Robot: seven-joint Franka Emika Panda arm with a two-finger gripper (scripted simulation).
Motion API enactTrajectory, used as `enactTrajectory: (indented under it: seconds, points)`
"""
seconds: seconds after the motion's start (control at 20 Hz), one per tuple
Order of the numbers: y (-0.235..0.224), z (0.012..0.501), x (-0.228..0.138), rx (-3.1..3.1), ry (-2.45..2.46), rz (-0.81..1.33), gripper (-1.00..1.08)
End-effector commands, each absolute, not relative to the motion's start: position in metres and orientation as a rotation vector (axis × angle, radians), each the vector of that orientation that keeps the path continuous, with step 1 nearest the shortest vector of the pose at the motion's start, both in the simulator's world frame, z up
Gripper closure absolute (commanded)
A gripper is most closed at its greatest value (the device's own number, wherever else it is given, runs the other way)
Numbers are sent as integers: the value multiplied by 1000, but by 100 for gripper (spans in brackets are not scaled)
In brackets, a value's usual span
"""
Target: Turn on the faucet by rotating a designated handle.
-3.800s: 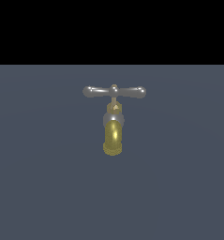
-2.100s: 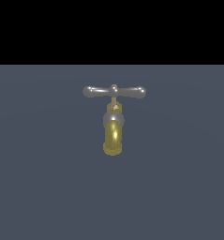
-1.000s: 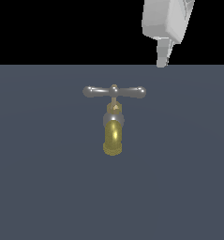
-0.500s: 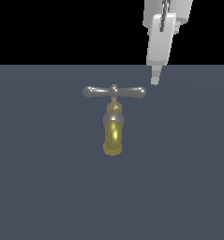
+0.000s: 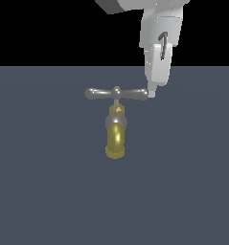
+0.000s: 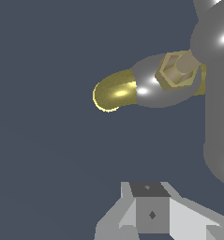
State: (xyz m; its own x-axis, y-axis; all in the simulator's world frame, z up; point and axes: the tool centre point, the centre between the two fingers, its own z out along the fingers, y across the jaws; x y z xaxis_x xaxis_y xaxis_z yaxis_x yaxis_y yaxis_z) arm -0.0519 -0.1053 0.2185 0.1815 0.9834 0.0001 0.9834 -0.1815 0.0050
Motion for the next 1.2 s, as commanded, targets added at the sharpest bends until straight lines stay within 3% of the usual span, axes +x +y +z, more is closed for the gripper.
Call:
enactTrajectory:
  seconds: [0.0, 1.15]
  points:
    - [-104, 212, -46, 2378, 2048, 4, 108]
    - [-103, 198, -14, 2308, 2131, 0, 108]
